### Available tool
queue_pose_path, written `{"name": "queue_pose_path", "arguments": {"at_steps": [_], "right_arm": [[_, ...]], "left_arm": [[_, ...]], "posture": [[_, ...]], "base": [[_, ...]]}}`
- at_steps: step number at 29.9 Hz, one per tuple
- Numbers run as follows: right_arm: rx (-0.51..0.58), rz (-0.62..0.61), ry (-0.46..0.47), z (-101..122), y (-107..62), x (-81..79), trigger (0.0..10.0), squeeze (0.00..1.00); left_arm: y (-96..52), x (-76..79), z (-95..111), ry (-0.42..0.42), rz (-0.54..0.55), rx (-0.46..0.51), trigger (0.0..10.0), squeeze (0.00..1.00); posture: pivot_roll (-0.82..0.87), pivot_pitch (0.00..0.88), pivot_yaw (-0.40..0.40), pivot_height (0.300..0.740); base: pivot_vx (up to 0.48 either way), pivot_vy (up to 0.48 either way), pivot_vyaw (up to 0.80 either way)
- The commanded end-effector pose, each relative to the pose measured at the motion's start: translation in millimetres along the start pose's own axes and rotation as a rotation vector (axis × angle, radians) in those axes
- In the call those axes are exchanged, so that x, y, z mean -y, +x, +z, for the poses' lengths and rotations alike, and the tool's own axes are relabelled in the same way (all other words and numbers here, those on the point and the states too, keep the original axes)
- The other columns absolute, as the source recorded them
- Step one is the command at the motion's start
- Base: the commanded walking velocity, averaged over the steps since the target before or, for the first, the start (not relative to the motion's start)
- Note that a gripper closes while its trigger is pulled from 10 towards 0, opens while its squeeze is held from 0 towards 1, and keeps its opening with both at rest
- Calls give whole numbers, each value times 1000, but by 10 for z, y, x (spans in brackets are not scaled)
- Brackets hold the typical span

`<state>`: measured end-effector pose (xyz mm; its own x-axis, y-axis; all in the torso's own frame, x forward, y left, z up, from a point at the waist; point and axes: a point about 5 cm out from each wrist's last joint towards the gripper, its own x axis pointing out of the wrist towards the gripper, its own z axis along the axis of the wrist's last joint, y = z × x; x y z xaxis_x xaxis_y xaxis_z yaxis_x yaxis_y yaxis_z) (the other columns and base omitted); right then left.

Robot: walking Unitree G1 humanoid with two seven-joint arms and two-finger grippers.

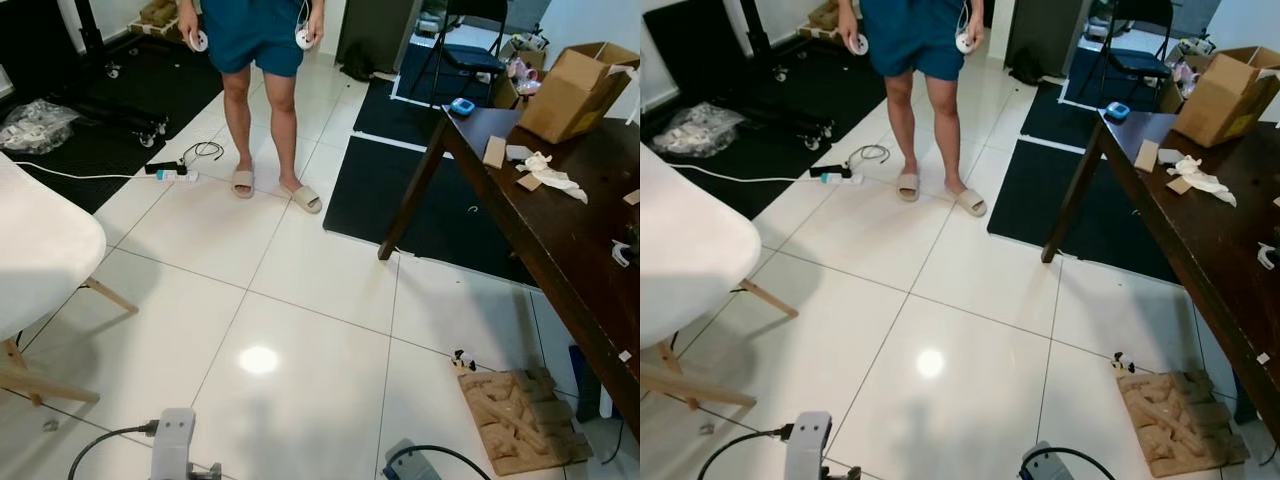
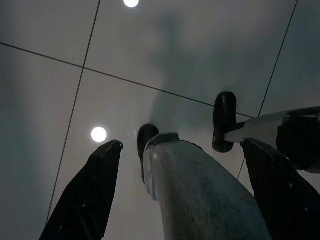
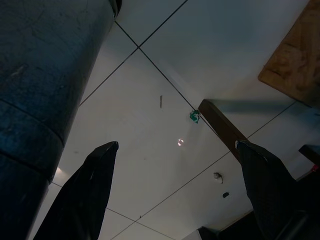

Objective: Picking trash to rubbish bin

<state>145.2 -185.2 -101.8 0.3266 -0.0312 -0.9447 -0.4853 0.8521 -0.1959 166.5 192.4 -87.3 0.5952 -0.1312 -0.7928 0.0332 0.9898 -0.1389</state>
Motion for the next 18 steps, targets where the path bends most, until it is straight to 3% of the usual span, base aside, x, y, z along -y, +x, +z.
{"name": "queue_pose_path", "arguments": {"at_steps": [1,13,18], "right_arm": [[-15,32,-12,-50,4,-91,10000,0],[-15,14,-108,-17,-5,47,10000,0],[-6,10,-114,14,-6,66,10000,0]], "left_arm": [[-7,3,-46,-7,-1,-21,10000,0],[-2,37,-61,-92,24,7,10000,0],[-5,26,-65,-80,27,3,10000,0]], "posture": [[199,102,-97,740],[225,102,-169,740],[224,104,-145,740]], "base": [[0,0,0],[0,0,0],[0,0,0]]}}
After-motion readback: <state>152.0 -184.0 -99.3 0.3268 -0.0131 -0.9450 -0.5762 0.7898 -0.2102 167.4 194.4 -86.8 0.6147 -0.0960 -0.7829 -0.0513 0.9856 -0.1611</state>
